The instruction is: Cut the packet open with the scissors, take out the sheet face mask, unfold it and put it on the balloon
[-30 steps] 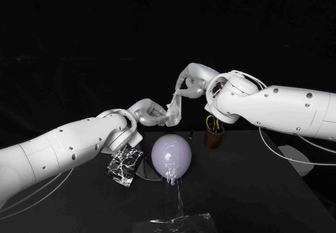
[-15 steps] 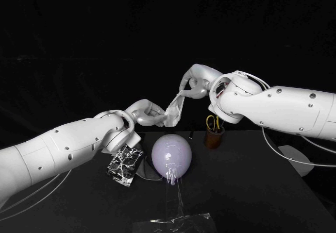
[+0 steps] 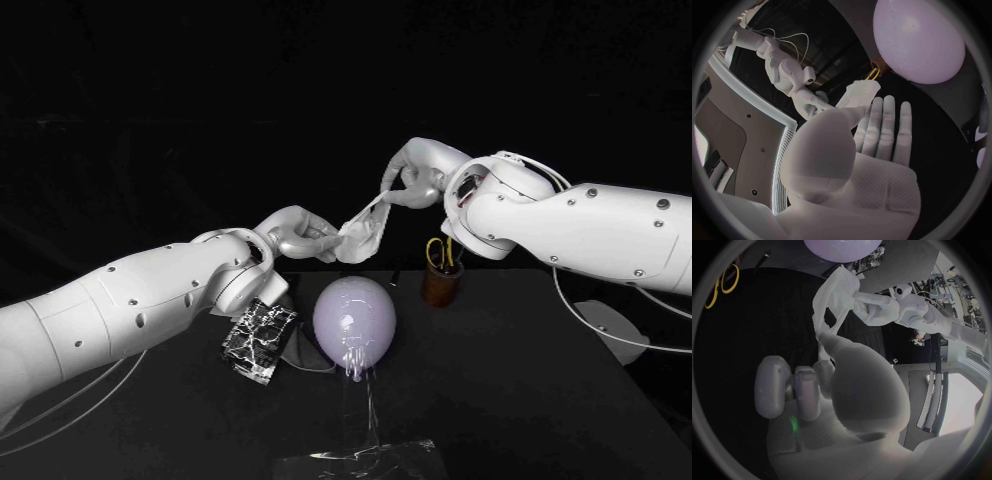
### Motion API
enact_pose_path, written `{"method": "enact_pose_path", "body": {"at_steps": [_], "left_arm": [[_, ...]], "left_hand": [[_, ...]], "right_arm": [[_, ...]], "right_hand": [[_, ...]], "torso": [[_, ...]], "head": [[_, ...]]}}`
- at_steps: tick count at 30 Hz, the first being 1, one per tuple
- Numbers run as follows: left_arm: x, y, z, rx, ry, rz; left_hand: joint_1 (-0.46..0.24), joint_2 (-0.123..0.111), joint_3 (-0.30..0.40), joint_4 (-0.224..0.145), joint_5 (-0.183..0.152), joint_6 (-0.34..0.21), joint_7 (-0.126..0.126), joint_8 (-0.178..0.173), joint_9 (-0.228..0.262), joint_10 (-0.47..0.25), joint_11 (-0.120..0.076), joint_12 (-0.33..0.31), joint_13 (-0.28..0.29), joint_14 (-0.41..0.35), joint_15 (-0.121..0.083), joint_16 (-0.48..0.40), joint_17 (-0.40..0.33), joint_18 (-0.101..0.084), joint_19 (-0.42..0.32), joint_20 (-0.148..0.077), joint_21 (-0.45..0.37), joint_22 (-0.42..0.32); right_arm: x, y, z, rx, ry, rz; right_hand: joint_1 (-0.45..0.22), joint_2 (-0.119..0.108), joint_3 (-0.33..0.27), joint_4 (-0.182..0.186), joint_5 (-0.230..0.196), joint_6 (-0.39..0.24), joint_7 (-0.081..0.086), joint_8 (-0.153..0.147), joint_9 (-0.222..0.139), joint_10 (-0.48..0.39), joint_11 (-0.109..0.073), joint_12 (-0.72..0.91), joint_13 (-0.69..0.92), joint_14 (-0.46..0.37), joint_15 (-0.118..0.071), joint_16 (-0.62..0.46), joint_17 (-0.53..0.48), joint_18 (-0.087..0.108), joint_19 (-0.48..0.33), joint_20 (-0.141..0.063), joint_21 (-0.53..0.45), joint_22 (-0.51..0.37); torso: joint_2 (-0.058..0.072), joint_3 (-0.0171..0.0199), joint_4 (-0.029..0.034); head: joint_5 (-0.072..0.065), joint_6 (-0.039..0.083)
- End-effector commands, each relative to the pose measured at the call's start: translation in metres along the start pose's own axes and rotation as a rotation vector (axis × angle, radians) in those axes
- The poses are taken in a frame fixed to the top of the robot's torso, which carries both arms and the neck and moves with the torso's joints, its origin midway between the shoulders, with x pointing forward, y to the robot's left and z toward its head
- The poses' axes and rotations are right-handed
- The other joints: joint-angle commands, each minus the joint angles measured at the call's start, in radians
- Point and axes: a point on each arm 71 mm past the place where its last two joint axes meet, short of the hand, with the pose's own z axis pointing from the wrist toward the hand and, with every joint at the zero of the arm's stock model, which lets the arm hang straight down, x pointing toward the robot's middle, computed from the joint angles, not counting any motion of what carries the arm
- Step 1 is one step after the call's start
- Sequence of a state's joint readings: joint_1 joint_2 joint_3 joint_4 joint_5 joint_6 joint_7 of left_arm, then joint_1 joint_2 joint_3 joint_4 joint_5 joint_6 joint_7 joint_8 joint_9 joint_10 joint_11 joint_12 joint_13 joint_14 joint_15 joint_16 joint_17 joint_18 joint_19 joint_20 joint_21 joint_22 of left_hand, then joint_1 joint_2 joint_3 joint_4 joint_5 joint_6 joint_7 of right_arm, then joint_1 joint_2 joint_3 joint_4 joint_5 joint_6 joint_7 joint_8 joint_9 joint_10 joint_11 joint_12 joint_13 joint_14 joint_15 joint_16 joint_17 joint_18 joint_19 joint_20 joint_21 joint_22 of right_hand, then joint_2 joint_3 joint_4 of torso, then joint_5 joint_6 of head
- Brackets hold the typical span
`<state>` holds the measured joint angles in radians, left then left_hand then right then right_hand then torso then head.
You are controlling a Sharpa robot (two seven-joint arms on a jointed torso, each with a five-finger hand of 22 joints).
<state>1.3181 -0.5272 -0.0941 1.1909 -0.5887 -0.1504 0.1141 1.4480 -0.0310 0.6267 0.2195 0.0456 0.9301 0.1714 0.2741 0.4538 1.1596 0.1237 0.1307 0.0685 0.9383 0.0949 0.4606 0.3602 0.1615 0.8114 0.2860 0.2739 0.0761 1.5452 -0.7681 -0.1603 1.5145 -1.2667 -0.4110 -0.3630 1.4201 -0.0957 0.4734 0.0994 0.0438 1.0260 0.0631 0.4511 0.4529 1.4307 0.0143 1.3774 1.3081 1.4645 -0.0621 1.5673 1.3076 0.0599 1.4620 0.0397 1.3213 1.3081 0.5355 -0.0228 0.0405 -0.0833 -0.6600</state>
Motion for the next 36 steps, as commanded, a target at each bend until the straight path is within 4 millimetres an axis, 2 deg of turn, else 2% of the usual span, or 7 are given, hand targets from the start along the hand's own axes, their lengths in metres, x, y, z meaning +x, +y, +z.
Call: {"method": "enact_pose_path", "body": {"at_steps": [1, 17, 23, 25, 29, 34, 36], "left_arm": [[0.001, 0.0, 0.0, -0.001, 0.018, -0.067], [-0.001, 0.004, -0.001, -0.039, 0.034, -0.182], [0.001, 0.005, -0.002, -0.052, 0.058, -0.218], [0.003, 0.005, -0.002, -0.056, 0.072, -0.216], [0.007, 0.004, -0.002, -0.065, 0.111, -0.202], [0.01, 0.004, -0.002, -0.071, 0.134, -0.188], [0.01, 0.004, -0.002, -0.071, 0.137, -0.185]], "left_hand": [[0.002, 0.009, 0.001, 0.008, 0.002, -0.008, 0.0, 0.005, 0.001, -0.004, 0.005, -0.004, -0.001, 0.003, 0.004, -0.006, 0.001, 0.004, -0.006, 0.003, -0.001, -0.001], [-0.001, 0.012, 0.0, 0.011, 0.002, -0.01, 0.0, 0.005, 0.003, -0.003, 0.005, -0.006, 0.0, 0.002, 0.005, -0.008, 0.002, 0.003, -0.007, 0.003, -0.002, -0.001], [-0.001, -0.004, -0.007, 0.003, 0.002, -0.009, -0.006, 0.008, 0.006, 0.0, 0.003, -0.009, 0.0, -0.001, 0.005, -0.011, 0.004, 0.0, -0.012, 0.004, -0.006, -0.003], [0.009, -0.056, -0.028, -0.026, 0.002, -0.019, -0.008, 0.008, 0.009, -0.015, 0.005, -0.02, -0.002, -0.008, 0.006, -0.016, 0.004, -0.003, -0.016, 0.004, -0.009, -0.004], [0.011, -0.13, -0.059, -0.059, 0.0, -0.06, 0.004, -0.014, 0.002, -0.057, 0.027, -0.047, -0.005, -0.045, 0.025, -0.038, 0.001, -0.014, -0.035, 0.005, -0.022, -0.008], [-0.006, -0.182, -0.087, -0.066, 0.002, -0.097, 0.005, -0.039, -0.011, -0.079, 0.044, -0.059, -0.003, -0.076, 0.041, -0.056, -0.002, -0.028, -0.054, 0.005, -0.036, -0.01], [-0.009, -0.187, -0.091, -0.065, 0.003, -0.102, 0.004, -0.043, -0.014, -0.081, 0.046, -0.059, -0.002, -0.079, 0.043, -0.058, -0.002, -0.03, -0.056, 0.005, -0.038, -0.01]], "right_arm": [[0.0, 0.0, -0.002, -0.005, 0.005, -0.006], [0.004, -0.005, -0.01, -0.002, 0.016, 0.003], [0.004, -0.005, -0.011, -0.006, 0.0, 0.01], [0.003, -0.004, -0.011, -0.012, -0.01, 0.015], [0.003, -0.002, -0.011, -0.023, -0.027, 0.025], [0.003, 0.001, -0.011, -0.031, -0.037, 0.037], [0.003, 0.002, -0.011, -0.034, -0.038, 0.04]], "right_hand": [[-0.001, 0.008, 0.006, -0.002, 0.005, 0.007, 0.0, 0.006, 0.001, 0.051, -0.026, 0.003, 0.117, 0.106, -0.008, 0.003, 0.263, -0.017, 0.038, -0.001, 0.006, 0.206], [-0.002, 0.008, 0.008, -0.002, 0.005, 0.007, 0.0, 0.007, 0.001, 0.051, -0.026, 0.004, 0.118, 0.106, -0.008, 0.003, 0.263, -0.017, 0.038, -0.001, 0.008, 0.206], [-0.002, 0.008, 0.008, -0.002, 0.005, 0.007, 0.0, 0.007, 0.001, 0.051, -0.026, 0.004, 0.118, 0.106, -0.008, 0.003, 0.263, -0.017, 0.038, -0.001, 0.008, 0.206], [-0.002, 0.008, 0.008, -0.002, 0.005, 0.007, 0.0, 0.007, 0.001, 0.051, -0.026, 0.004, 0.118, 0.106, -0.008, 0.003, 0.263, -0.017, 0.038, -0.001, 0.008, 0.206], [-0.002, 0.008, 0.008, -0.002, 0.005, 0.007, 0.0, 0.007, 0.001, 0.051, -0.026, 0.004, 0.118, 0.106, -0.008, 0.003, 0.263, -0.017, 0.038, -0.001, 0.008, 0.206], [-0.003, 0.007, 0.01, -0.003, 0.005, 0.007, 0.0, 0.008, 0.001, 0.052, -0.026, 0.005, 0.119, 0.106, -0.008, 0.003, 0.263, -0.017, 0.039, -0.001, 0.01, 0.207], [-0.003, 0.007, 0.01, -0.003, 0.005, 0.007, 0.0, 0.008, 0.001, 0.052, -0.026, 0.005, 0.119, 0.106, -0.008, 0.003, 0.263, -0.017, 0.039, -0.001, 0.01, 0.207]], "torso": [[0.0, 0.0006, -0.0007], [0.0, -0.0004, -0.0005], [0.0, -0.0001, 0.0002], [0.0, -0.0002, 0.0002], [0.0, -0.0001, 0.0006], [0.001, -0.0002, 0.0001], [0.001, 0.0001, 0.0]], "head": [[0.0, 0.0], [0.002, 0.0], [0.001, 0.0], [0.001, 0.0], [0.0, 0.0], [0.0, -0.001], [-0.001, -0.001]]}}
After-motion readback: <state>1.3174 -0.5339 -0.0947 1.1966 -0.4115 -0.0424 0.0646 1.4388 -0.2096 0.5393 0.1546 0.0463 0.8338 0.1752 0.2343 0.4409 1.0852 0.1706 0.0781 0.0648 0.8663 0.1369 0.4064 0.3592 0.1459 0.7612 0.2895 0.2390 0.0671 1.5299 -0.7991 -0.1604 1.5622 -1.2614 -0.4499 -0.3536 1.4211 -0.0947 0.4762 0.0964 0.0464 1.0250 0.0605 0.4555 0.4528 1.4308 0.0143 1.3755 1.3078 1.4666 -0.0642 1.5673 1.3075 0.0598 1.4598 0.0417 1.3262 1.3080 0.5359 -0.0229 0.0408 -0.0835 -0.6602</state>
